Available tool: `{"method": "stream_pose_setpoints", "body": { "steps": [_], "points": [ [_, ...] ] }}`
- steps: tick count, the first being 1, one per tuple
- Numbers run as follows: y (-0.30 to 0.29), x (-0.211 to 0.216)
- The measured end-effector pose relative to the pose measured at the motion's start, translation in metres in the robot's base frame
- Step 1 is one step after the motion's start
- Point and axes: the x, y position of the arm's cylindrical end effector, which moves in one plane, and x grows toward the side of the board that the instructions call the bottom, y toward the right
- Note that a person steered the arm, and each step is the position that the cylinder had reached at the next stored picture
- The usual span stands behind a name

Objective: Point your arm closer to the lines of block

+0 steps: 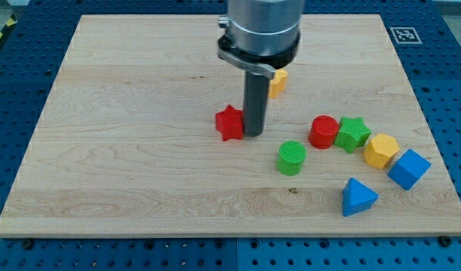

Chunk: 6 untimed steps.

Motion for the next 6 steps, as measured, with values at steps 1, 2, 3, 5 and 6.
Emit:
{"method": "stream_pose_setpoints", "body": {
  "steps": [1,2,3,5,6],
  "points": [
    [-0.034,0.0],
    [-0.066,0.0],
    [-0.033,0.0],
    [0.086,0.014],
    [0.107,0.017]
  ]
}}
